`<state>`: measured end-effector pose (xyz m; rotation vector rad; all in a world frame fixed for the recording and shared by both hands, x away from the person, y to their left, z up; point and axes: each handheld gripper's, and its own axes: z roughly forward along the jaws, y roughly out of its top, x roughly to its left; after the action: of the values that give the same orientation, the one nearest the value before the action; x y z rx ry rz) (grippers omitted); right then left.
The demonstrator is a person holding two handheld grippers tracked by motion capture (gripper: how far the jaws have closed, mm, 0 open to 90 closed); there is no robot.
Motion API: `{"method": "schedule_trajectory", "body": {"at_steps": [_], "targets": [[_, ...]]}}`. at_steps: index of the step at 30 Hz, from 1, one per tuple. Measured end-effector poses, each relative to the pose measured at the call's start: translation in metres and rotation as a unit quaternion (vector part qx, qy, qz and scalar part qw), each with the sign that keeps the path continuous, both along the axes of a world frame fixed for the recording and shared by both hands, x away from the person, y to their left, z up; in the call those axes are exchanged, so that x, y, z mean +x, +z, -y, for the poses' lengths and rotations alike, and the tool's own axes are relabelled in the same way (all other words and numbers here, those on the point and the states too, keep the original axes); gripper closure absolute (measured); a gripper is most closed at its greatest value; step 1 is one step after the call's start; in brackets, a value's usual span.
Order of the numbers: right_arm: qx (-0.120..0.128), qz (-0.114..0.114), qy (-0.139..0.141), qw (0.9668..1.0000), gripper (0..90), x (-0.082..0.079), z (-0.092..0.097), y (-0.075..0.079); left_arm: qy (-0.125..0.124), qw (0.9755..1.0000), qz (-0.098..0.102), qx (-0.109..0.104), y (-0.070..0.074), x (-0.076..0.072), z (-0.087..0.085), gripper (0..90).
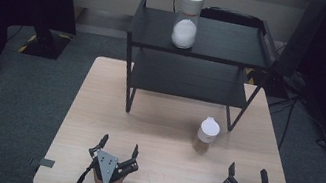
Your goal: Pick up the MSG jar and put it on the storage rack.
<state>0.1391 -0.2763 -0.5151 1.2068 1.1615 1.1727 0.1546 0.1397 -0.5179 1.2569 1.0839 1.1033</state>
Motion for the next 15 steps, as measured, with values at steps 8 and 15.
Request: {"method": "schedule_trajectory", "body": {"at_steps": [8, 15], "targets": [[0.000, 0.002, -0.004, 1.0000, 1.0, 0.0000, -0.0013, -0.0006, 0.000, 1.0000, -0.001, 0.001, 0.0003, 0.0003, 0.0003, 0.0], [0.000, 0.002, -0.003, 1.0000, 1.0, 0.0000, -0.0014, -0.0008, 0.000, 1.0000, -0.001, 0.001, 0.0003, 0.0003, 0.0003, 0.0]]}}
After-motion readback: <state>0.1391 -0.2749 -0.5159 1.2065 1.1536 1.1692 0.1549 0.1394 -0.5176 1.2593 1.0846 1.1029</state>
